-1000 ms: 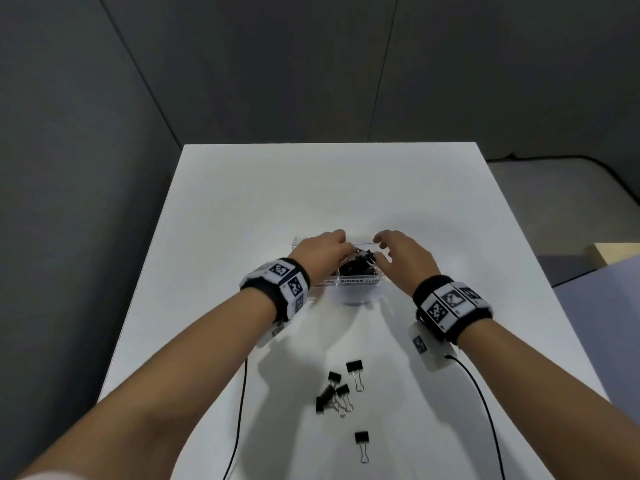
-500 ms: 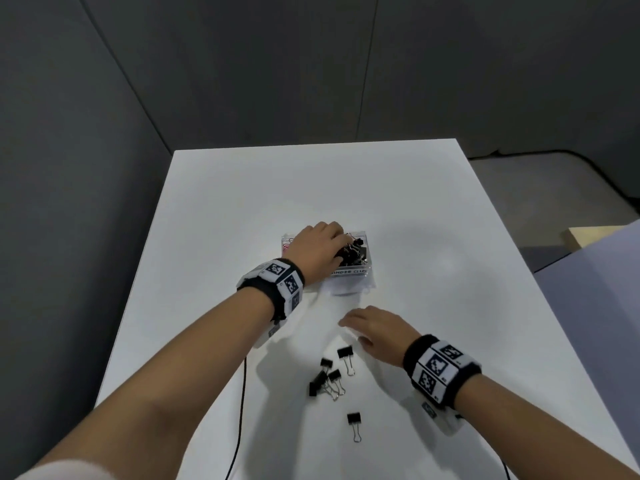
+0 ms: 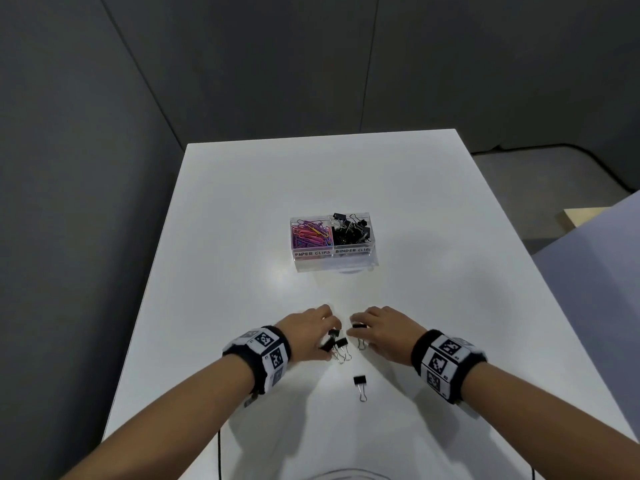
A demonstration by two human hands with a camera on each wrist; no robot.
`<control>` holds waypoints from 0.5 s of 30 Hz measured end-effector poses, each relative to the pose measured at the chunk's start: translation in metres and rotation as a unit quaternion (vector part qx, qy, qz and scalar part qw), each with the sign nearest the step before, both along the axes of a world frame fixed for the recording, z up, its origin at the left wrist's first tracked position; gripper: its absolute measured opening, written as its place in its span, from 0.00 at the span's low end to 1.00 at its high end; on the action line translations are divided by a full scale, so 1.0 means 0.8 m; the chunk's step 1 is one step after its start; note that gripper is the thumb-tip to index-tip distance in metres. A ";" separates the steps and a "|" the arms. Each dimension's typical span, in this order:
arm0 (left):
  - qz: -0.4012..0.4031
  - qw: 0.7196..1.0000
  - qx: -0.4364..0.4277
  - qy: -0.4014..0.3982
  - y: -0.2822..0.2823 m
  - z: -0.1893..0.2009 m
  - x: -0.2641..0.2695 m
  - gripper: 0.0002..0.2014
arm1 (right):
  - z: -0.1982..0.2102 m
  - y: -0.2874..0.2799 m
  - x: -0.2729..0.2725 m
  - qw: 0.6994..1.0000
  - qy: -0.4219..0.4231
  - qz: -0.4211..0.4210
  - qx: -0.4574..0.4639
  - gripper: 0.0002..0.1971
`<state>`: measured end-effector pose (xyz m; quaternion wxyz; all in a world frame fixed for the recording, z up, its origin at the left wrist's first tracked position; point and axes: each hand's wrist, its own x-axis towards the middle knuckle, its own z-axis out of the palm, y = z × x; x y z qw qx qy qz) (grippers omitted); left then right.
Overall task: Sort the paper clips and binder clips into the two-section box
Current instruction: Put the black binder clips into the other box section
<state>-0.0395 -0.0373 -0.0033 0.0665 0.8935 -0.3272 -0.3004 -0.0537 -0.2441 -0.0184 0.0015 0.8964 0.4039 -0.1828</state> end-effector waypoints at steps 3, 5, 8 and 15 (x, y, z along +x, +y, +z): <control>0.018 1.000 -0.017 -0.004 -0.001 -0.003 -0.004 0.19 | -0.002 0.001 -0.005 0.999 -0.029 -0.013 -0.030 0.19; 0.034 0.999 -0.022 -0.005 -0.002 -0.003 -0.005 0.16 | -0.007 -0.002 -0.005 0.998 -0.029 -0.042 -0.036 0.16; 0.065 0.998 -0.019 -0.015 -0.006 -0.004 -0.002 0.14 | -0.012 -0.006 -0.008 0.992 -0.069 -0.102 0.005 0.13; 0.110 0.994 0.002 -0.026 -0.018 -0.011 0.010 0.17 | 0.003 -0.010 -0.001 0.971 0.036 -0.235 -0.035 0.12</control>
